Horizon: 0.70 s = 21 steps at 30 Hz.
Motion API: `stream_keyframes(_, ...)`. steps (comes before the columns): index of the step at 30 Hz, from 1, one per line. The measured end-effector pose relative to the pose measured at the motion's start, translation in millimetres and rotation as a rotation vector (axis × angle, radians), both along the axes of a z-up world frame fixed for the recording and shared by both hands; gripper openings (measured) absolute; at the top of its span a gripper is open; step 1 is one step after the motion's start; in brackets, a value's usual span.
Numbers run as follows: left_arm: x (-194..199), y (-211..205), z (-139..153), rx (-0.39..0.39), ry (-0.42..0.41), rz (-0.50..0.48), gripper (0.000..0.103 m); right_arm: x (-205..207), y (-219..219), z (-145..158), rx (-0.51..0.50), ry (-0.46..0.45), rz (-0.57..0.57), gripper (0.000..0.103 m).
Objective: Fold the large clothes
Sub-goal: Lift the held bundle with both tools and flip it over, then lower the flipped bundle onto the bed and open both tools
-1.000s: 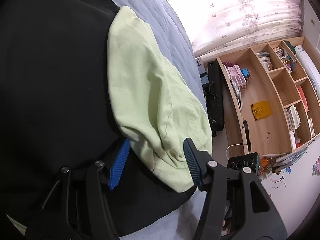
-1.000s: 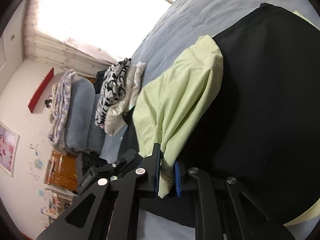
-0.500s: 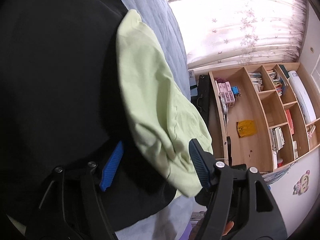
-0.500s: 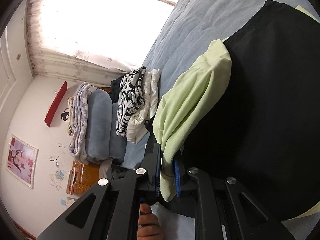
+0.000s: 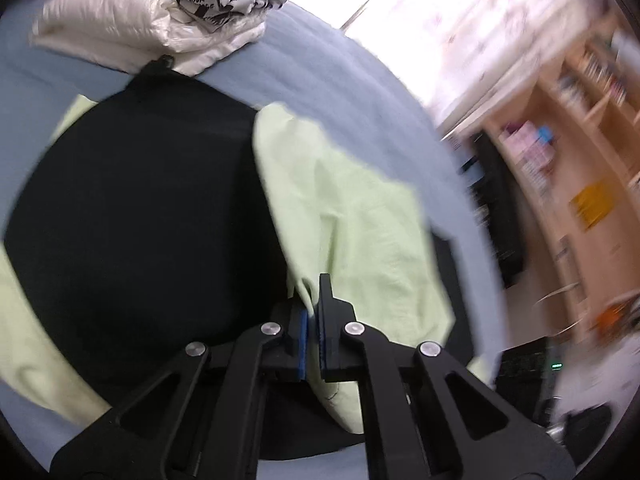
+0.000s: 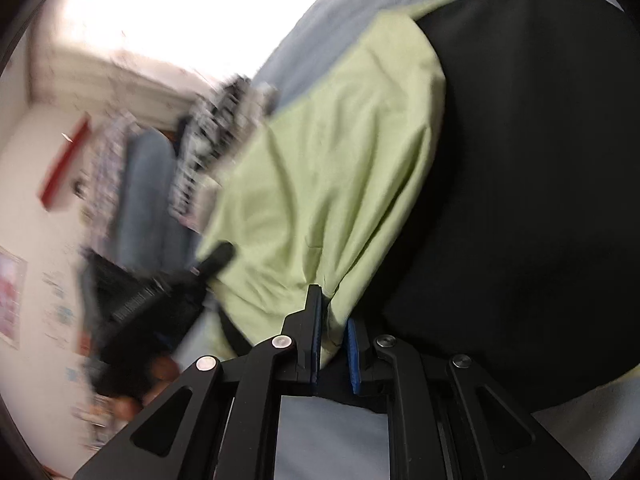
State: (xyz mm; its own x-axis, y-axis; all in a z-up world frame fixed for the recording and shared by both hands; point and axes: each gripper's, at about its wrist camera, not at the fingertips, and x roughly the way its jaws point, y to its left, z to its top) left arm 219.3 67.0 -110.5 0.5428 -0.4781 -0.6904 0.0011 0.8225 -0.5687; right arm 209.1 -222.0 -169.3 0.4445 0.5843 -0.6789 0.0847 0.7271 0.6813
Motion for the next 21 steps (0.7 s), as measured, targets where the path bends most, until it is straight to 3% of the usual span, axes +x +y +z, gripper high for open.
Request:
stream_keyframes(3,-1,3,-35,0.100,0.098,-0.015,0.002,-7,10,0,-0.103,-0.027,0.015,0.011)
stream_keyframes(5,-2,3,-38,0.098,0.087,-0.017,0.002,-8,14,8,-0.166,-0.033,0.034,0.011)
stream_keyframes(7,-2,3,-36,0.086,0.089,-0.023,0.002,-10,15,15,-0.200,-0.027,0.047,0.017)
stream_keyframes(11,-9,13,-27,0.081,0.085,-0.017,0.008,-24,20,41,-0.355,-0.062,0.039,0.039)
stream_keyframes(12,-13,15,-23,0.091,0.075,-0.005,0.010,-30,17,48,-0.394,-0.088,0.016,0.040)
stream_keyframes(16,-31,25,3,0.153,0.010,0.041,0.013,-40,-7,70,-0.387,-0.147,-0.035,0.040)
stream_keyframes(21,-28,17,30,0.213,-0.099,0.043,0.013,-9,-1,83,-0.357,-0.190,-0.033,0.040)
